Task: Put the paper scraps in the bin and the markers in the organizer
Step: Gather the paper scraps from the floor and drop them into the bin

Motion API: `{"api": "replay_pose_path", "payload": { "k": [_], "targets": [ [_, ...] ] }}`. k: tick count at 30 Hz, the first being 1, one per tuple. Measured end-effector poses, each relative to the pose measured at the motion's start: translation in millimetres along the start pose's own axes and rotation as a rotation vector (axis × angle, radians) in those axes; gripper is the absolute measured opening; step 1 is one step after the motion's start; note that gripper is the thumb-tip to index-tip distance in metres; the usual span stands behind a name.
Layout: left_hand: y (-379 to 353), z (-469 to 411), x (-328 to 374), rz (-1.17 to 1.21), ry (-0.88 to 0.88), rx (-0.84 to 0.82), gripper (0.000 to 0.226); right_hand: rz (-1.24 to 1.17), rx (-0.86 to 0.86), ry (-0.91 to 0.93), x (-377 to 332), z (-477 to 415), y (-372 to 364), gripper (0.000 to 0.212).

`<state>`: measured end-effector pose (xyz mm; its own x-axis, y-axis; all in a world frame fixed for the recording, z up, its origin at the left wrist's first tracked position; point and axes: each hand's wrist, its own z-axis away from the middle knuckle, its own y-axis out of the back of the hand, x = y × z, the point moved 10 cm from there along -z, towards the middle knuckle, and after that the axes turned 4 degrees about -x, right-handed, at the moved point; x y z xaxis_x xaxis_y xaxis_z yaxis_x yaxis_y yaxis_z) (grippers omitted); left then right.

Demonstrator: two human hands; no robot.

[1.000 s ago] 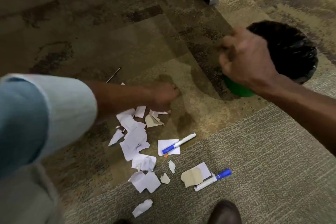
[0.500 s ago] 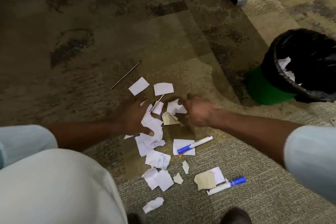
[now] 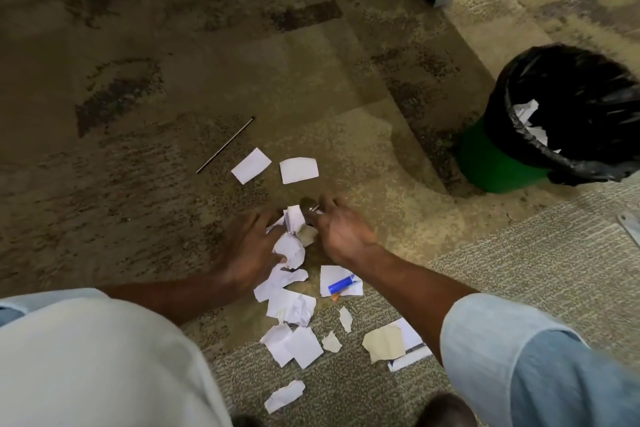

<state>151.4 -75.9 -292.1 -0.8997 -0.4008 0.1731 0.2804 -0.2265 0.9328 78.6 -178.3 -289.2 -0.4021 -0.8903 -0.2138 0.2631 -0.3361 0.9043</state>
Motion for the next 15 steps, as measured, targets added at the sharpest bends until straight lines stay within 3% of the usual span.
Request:
{"api": "replay_pose_path", "payload": {
  "k": [8, 12, 15],
  "targets": [
    [14, -11, -23, 0.269, 0.141, -0.034, 0.030, -0.293, -0.065, -0.104, 32, -5, 6, 0.044],
    [41, -20, -19, 0.417, 0.149, -0.072, 0.032, -0.237, -0.193, -0.099, 56, -10, 30, 0.040],
    [84, -34, 0, 0.362, 0.042, -0.061, 0.032, -0.093, -0.235, 0.007, 63, -3, 71, 0.037]
  ]
}}
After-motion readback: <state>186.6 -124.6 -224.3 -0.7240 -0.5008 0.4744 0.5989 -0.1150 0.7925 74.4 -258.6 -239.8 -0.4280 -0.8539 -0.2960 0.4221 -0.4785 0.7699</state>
